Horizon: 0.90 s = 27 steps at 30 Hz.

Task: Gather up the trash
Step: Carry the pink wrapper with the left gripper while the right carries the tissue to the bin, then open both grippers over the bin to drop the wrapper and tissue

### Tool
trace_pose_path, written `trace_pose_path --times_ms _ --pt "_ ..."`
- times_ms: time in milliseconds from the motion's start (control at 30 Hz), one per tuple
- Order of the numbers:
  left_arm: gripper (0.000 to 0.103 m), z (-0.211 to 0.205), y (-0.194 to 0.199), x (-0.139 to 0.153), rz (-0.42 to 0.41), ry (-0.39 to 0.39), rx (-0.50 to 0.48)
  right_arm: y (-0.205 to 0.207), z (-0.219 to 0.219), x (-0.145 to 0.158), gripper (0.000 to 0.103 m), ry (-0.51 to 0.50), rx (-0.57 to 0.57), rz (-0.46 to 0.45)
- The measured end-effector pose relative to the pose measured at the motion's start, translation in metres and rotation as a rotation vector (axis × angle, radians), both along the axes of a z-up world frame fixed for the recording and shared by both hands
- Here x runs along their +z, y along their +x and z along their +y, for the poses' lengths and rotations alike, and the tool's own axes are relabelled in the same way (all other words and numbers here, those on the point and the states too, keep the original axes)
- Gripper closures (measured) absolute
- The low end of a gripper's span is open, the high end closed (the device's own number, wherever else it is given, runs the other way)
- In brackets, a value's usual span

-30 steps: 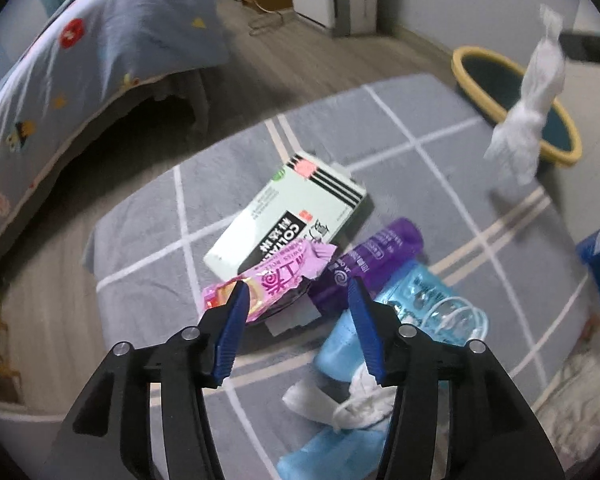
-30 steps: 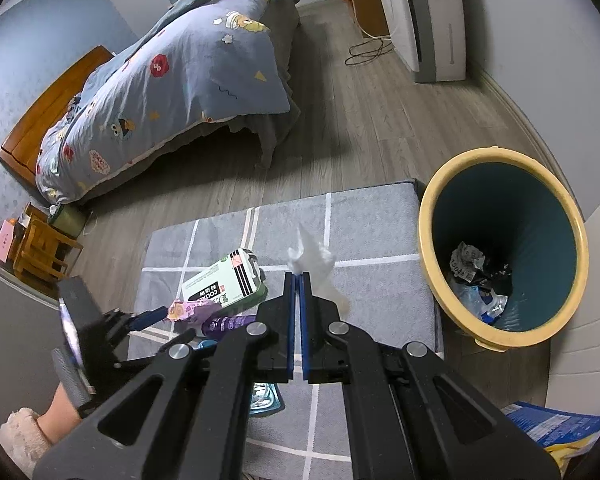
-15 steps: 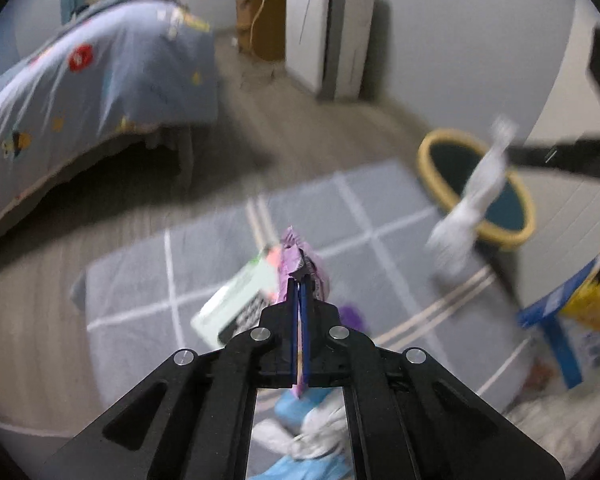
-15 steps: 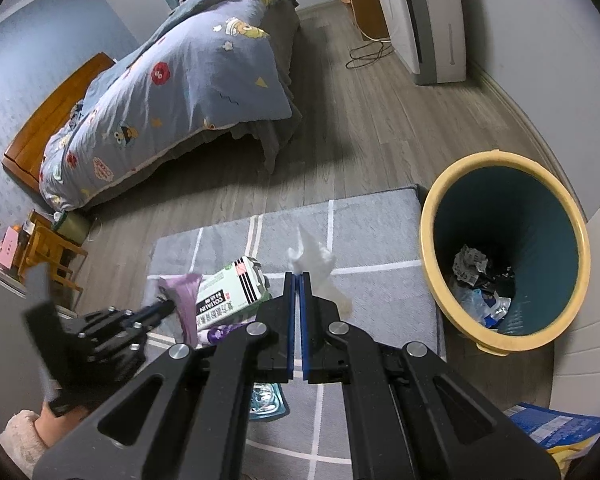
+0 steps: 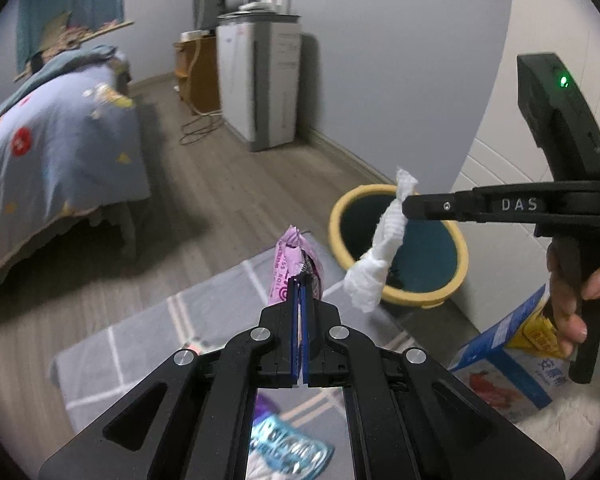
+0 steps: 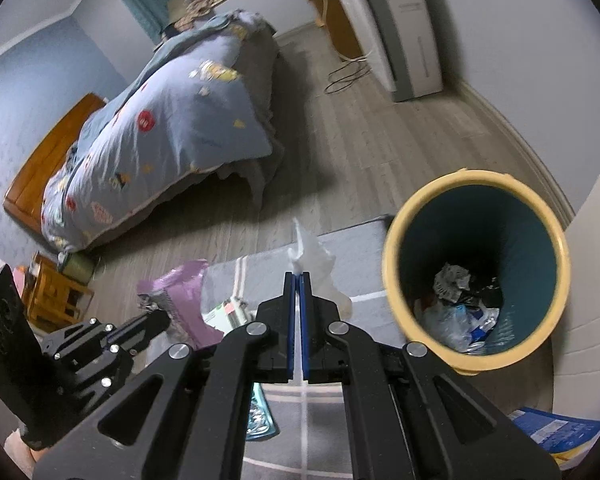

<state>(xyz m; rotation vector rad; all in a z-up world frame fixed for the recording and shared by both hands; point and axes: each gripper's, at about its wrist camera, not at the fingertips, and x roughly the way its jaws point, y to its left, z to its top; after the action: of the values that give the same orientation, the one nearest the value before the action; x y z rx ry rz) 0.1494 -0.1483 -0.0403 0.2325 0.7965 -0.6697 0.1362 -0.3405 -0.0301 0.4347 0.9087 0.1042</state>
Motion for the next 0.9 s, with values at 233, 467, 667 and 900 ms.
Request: trace_pose_path --times_ms 233,467,667,900 --pt "0.101 -0.063 0.016 -0.016 0.043 0.008 -0.076 -0.005 -0.06 -0.002 0.101 -0.012 -0.127 -0.006" --pt "0.101 -0.125 0.021 -0.048 0.099 -0.006 -0.143 -0.011 -0.117 -0.032 0.101 0.003 -0.279 0.06" --pt "0.101 -0.163 0.026 -0.06 0.083 -0.007 -0.174 -0.015 -0.136 -0.05 0.101 0.051 -0.353 0.104" --pt "0.091 -0.172 0.032 -0.059 0.051 -0.044 -0.128 -0.016 -0.136 -0.047 0.101 0.037 -0.364 0.086"
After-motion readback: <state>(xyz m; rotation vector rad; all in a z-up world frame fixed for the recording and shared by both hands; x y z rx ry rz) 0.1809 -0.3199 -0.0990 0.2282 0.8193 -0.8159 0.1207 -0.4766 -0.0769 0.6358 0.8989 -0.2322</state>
